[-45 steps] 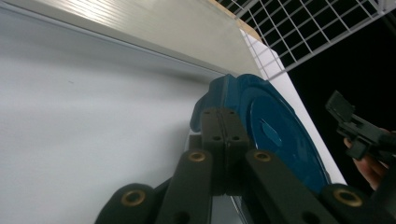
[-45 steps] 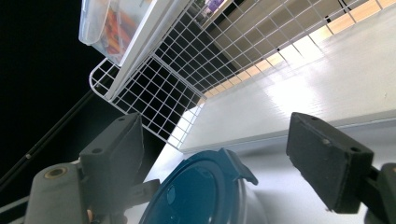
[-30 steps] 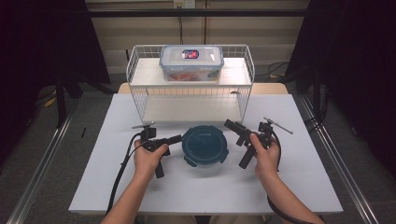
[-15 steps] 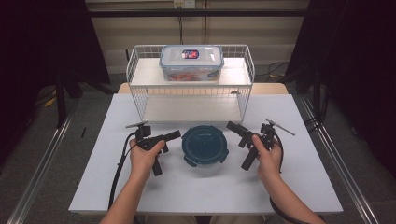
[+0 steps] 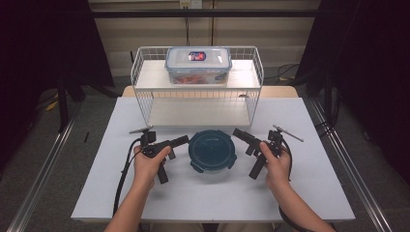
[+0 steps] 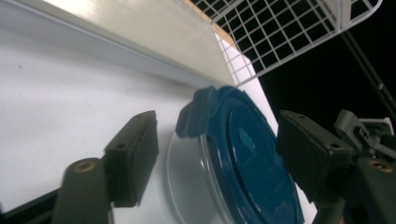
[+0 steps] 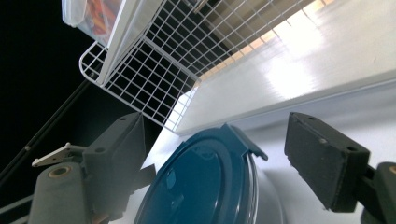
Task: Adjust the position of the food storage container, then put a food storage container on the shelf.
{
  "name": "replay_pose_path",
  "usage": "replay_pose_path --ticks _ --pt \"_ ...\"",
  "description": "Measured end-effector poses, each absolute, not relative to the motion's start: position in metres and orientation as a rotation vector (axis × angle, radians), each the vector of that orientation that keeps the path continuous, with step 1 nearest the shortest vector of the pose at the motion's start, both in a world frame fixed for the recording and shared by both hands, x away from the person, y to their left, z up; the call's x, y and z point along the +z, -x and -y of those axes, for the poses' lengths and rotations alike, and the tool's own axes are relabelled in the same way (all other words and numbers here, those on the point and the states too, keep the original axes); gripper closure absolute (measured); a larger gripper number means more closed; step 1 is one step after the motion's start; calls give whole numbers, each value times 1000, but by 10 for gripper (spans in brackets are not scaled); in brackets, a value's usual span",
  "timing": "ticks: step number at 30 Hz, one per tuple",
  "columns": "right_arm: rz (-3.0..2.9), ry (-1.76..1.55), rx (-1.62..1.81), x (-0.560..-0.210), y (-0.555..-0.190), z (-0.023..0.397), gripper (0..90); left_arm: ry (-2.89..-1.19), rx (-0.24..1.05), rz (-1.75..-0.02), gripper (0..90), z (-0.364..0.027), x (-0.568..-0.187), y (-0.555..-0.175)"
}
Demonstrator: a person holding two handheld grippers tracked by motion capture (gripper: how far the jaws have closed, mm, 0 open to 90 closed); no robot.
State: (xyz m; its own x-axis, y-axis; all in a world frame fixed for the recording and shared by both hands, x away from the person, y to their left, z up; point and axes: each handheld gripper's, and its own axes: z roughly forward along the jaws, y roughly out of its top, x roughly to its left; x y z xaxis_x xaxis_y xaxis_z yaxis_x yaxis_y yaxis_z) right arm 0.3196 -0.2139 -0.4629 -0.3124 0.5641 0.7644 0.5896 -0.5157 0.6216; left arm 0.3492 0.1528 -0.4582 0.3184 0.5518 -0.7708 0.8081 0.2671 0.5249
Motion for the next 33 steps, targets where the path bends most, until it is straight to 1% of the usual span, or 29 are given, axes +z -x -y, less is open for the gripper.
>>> replay_pose_path --ticks 3,7,12,17,20,24,29,33 --pt "1537 1828 -1997 -464 -318 214 203 -1403 -301 -1361 265 -150 -461 -348" --pt "1532 1837 -1985 -466 -316 217 213 -1399 -305 -1358 246 -150 -462 -348" --pt "1523 1830 -1956 -470 -315 214 222 -1408 -305 -1369 201 -148 -464 -347" --pt "1532 1831 -1914 -475 -315 210 256 -1421 -319 -1363 191 -145 -466 -347" --pt "1538 1830 -1897 -479 -314 209 281 -1435 -322 -1362 205 -144 -468 -347" --pt "1548 1817 -1866 -482 -314 207 309 -1445 -334 -1362 192 -141 -470 -347" --pt "1522 1813 -1859 -482 -313 207 342 -1457 -363 -1363 174 -139 -473 -347" --pt "1530 1819 -1845 -484 -313 207 374 -1458 -389 -1366 180 -138 -475 -348"
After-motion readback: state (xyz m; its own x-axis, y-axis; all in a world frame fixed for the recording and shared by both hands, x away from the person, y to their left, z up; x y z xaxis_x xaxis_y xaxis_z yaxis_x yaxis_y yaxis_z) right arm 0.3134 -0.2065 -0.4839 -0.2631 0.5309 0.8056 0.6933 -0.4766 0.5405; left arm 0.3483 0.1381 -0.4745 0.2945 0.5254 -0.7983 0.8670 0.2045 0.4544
